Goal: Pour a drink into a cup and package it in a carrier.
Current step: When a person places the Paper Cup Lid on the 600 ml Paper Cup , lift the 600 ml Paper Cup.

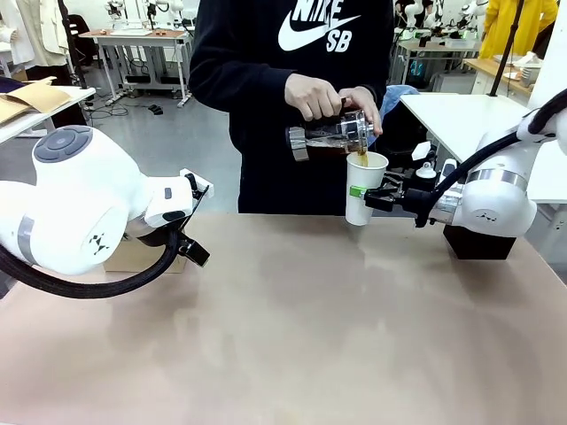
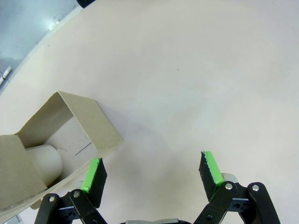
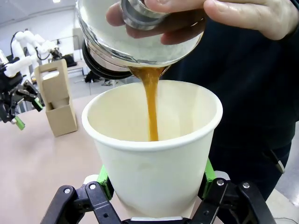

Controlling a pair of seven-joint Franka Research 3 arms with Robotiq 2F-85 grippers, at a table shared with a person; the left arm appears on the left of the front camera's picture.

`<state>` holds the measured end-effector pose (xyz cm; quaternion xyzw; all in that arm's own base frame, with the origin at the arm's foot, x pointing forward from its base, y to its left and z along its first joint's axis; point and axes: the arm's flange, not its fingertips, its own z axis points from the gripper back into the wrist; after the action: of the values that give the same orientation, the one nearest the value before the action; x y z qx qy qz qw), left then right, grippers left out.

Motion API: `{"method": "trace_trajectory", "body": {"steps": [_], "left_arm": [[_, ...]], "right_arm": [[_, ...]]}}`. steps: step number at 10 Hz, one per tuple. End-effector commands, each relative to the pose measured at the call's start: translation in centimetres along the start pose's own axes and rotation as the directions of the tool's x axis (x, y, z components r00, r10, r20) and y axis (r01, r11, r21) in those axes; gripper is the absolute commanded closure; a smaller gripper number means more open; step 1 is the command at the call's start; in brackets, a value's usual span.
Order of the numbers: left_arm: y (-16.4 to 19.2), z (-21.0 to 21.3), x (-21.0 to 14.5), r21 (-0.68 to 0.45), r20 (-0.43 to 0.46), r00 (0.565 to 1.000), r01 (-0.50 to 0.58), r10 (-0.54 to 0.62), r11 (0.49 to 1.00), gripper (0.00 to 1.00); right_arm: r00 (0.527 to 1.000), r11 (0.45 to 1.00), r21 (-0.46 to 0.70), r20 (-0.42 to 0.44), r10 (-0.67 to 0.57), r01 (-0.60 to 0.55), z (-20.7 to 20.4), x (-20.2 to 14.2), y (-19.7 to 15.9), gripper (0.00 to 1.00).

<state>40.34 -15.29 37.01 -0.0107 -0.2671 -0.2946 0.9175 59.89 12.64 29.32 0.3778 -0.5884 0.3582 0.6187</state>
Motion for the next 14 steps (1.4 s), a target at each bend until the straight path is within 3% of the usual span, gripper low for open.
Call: {"method": "trace_trajectory", "body": {"steps": [1,14], "left_arm": [[0.07,0.03,-0.02,-0.002,0.001,1.000,-0.002,0.002,1.000,0.00],[0.07,0.03,-0.02,-0.002,0.001,1.000,-0.002,0.002,1.000,0.00]], "right_arm": [[1.000,1.000,-0.011,0.015,0.005,-0.005,-0.28,0.21,0.09,0.19],[1.000,1.000,-0.011,0.015,0.005,-0.005,-0.28,0.21,0.09,0.19]]}}
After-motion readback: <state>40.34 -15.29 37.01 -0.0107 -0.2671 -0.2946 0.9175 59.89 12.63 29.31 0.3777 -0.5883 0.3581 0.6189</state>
